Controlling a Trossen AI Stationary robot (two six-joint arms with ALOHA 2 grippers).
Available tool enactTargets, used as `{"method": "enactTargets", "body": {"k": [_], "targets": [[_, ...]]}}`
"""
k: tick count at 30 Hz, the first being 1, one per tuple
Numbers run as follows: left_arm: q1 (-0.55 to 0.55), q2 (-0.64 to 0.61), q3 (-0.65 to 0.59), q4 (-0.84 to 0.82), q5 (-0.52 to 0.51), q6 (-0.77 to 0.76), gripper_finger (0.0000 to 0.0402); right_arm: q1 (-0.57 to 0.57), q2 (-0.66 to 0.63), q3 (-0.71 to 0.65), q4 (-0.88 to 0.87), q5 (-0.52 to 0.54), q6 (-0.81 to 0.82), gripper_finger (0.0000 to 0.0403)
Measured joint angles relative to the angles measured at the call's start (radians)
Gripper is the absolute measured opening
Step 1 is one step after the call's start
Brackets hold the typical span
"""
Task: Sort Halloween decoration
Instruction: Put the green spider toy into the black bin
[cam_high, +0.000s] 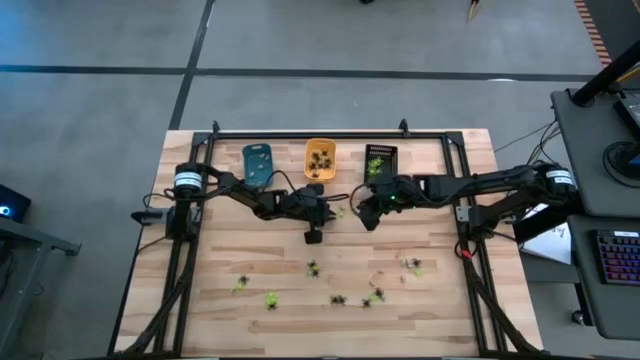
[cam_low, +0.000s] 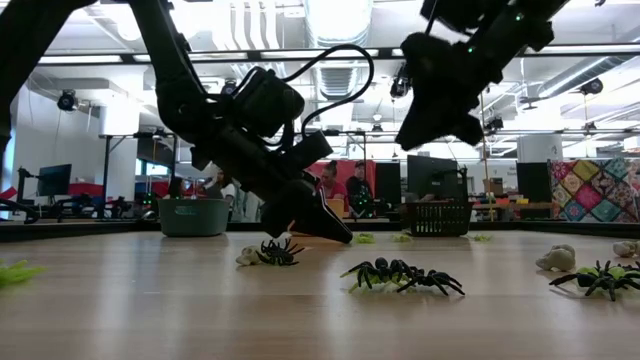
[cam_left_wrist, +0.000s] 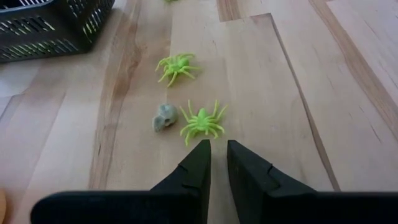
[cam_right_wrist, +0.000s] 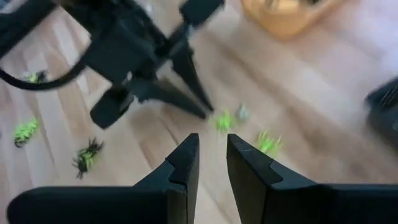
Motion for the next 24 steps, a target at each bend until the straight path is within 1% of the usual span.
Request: {"method": "enactTargets", "body": {"k": [4, 8, 10, 13, 16, 21, 24], "targets": [[-0.001, -0.020, -0.002, -0.009, 0.005, -0.004, 0.0036, 0.000, 0.083, 0.053, -0.098, -0.020, 0.065, 0.0072], [-0.002, -0.060, -0.016, -0.039, 0.026, -0.010, 0.0036, -0.005, 0.193, 0.146, -0.262, -0.019, 0.074, 0.0072], [-0.002, -0.078, -0.028, -0.048, 0.030, -0.016, 0.0036, -0.007, 0.248, 0.193, -0.316, -0.019, 0.074, 0.0072], [-0.002, -0.108, -0.048, -0.041, 0.058, -0.020, 0.0036, -0.011, 0.319, 0.249, -0.346, -0.017, 0.072, 0.0072], [-0.003, -0.133, -0.073, -0.027, 0.061, -0.020, 0.0036, -0.011, 0.381, 0.293, -0.348, 0.016, 0.062, 0.0072], [-0.003, -0.172, -0.123, -0.028, 0.061, -0.030, 0.0036, -0.011, 0.456, 0.364, -0.358, 0.054, 0.078, 0.0075], [-0.003, -0.199, -0.160, -0.016, 0.061, -0.039, 0.0036, -0.011, 0.487, 0.402, -0.393, 0.090, 0.096, 0.0086]]}}
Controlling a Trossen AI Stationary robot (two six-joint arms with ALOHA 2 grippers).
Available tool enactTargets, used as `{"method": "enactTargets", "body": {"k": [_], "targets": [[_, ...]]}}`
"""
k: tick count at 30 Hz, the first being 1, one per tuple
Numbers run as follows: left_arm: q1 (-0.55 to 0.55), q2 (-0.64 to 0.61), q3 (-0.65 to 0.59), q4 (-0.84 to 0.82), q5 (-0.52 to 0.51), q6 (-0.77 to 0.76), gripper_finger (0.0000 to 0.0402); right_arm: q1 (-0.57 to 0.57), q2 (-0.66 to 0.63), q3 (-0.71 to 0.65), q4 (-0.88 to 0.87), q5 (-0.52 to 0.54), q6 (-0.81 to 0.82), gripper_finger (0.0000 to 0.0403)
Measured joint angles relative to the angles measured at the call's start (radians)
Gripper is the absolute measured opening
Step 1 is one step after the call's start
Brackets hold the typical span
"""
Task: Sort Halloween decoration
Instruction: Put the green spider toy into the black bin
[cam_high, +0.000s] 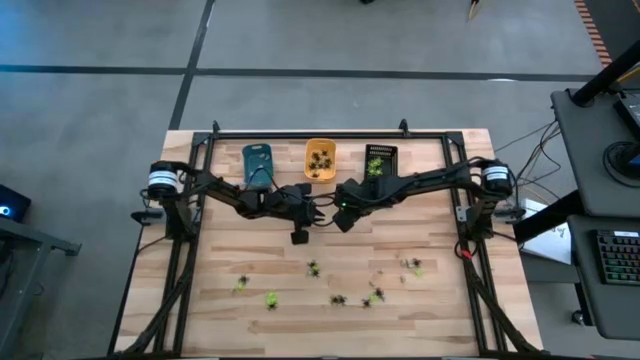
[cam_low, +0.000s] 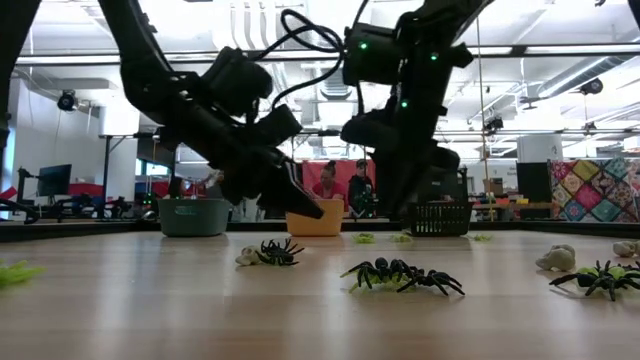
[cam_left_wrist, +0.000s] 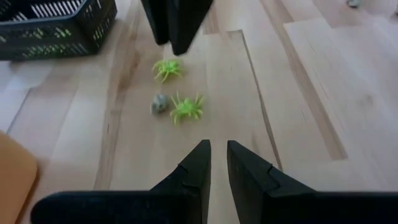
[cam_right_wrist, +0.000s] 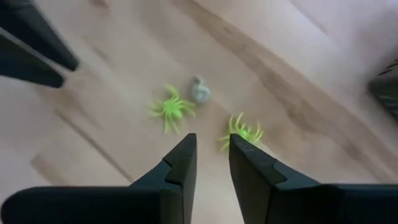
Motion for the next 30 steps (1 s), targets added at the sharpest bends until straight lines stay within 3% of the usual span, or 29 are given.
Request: {"method": "enactTargets", "body": {"k": [9, 30], "targets": [[0.003, -0.060, -0.077, 0.064, -0.009, -0.004, 0.0036, -0.005, 0.047, 0.030, -0.052, 0.024, 0.058, 0.0151], [0.003, -0.057, -0.077, 0.076, -0.011, -0.008, 0.0036, -0.029, 0.122, 0.020, -0.048, 0.024, 0.076, 0.0155]]}}
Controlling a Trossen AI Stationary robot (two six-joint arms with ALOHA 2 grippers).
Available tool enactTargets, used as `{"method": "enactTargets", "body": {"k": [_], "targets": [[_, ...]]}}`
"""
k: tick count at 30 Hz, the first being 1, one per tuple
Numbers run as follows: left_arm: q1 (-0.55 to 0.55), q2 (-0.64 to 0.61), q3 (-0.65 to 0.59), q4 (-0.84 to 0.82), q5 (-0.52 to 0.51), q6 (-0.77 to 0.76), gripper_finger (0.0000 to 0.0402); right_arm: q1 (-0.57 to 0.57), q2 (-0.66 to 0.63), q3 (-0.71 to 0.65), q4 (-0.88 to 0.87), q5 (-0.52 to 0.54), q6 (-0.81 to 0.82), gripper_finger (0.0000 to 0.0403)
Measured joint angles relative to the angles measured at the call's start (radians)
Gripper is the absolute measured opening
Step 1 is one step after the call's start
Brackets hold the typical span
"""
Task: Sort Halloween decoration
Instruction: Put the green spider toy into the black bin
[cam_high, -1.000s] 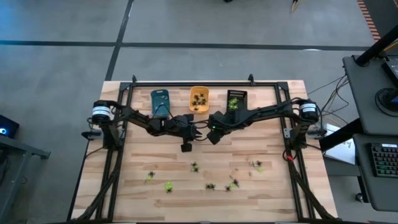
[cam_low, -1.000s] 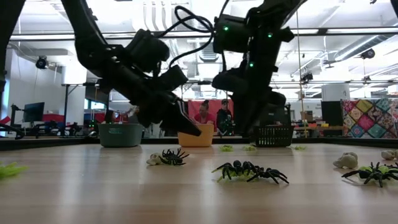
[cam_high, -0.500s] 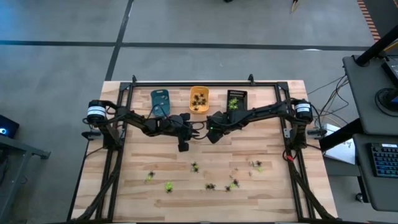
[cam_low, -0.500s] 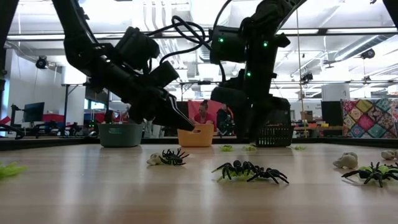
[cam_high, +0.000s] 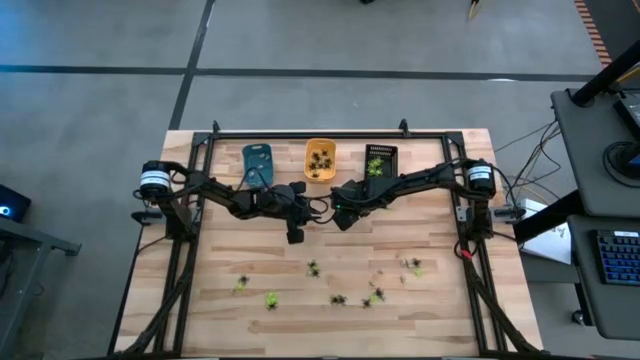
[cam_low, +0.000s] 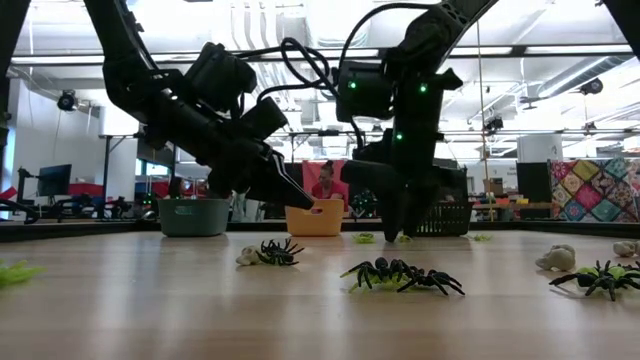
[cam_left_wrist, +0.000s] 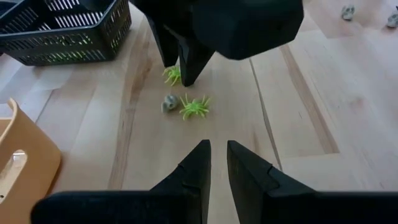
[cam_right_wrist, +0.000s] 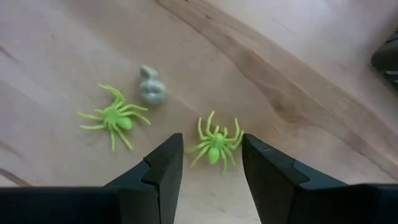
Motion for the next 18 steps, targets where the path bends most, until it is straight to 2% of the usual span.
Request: {"method": "enactTargets", "body": {"k": [6, 18], "targets": [[0.000, 0.000, 0.001, 0.000, 0.000, 0.000, 0.0036, 0.000, -0.001, -0.002, 0.006, -0.001, -0.013, 0.0141], [0.000, -0.001, 0.002, -0.003, 0.000, 0.000, 0.0036, 0.000, -0.004, -0.003, 0.006, -0.003, -0.027, 0.0070]]}}
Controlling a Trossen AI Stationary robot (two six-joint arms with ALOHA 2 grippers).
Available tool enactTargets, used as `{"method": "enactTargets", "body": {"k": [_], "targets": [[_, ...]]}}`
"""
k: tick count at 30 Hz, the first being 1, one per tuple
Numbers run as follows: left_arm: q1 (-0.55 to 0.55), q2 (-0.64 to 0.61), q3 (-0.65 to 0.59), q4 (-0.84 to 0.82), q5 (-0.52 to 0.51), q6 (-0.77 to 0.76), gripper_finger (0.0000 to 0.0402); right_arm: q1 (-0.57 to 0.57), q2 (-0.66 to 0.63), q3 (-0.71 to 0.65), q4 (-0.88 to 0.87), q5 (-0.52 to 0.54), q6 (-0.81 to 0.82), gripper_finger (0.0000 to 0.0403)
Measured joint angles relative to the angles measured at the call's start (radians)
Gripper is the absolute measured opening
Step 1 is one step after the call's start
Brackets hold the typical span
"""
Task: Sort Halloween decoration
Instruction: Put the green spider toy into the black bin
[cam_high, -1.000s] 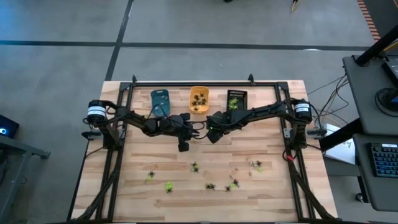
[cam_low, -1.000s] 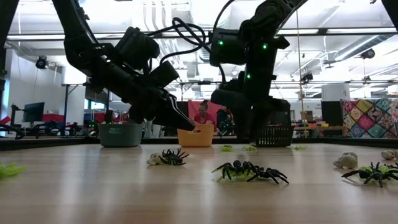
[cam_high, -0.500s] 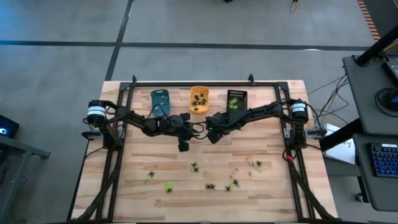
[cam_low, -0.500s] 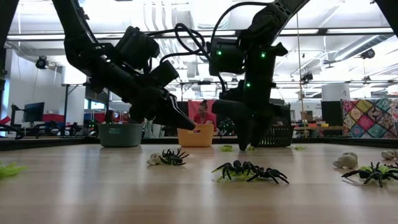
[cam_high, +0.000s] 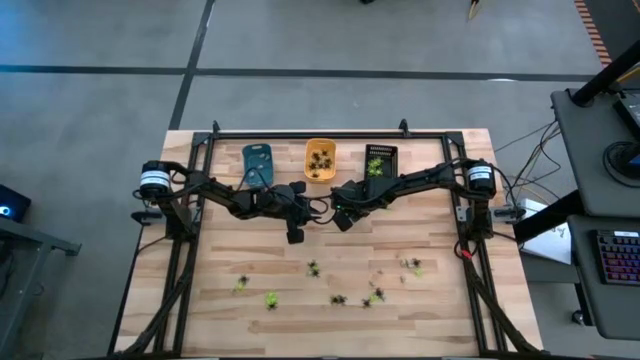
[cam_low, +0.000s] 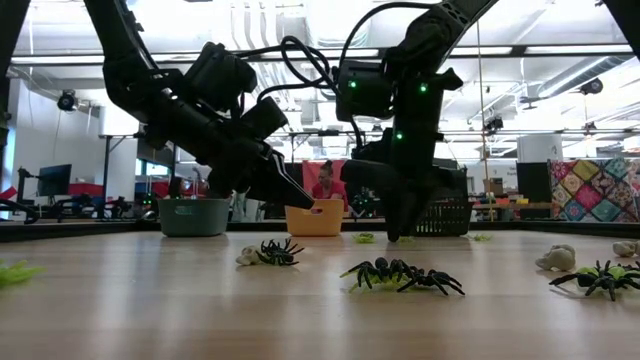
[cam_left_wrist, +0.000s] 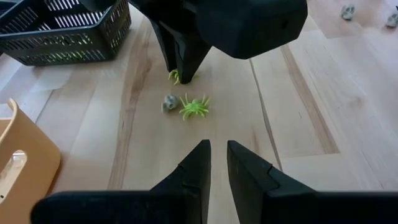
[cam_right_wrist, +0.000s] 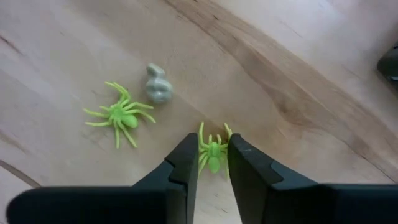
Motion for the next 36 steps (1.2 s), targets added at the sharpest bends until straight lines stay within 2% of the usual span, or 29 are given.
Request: {"method": "enactTargets", "body": {"k": [6, 18, 29, 36], "targets": [[0.000, 0.000, 0.000, 0.000, 0.000, 0.000, 0.0036, 0.000, -0.001, 0.000, -0.003, 0.001, -0.005, 0.0054], [0.000, -0.001, 0.000, 0.005, 0.000, 0.000, 0.0036, -0.001, -0.052, -0.003, -0.013, 0.003, -0.015, 0.0052], [-0.001, -0.001, 0.001, 0.021, 0.003, 0.001, 0.0036, 0.009, -0.121, -0.004, -0.022, 0.001, -0.114, 0.0052], [-0.008, -0.001, 0.001, 0.073, 0.006, -0.001, 0.0036, 0.049, -0.213, -0.110, 0.066, 0.000, -0.207, 0.0052]]}}
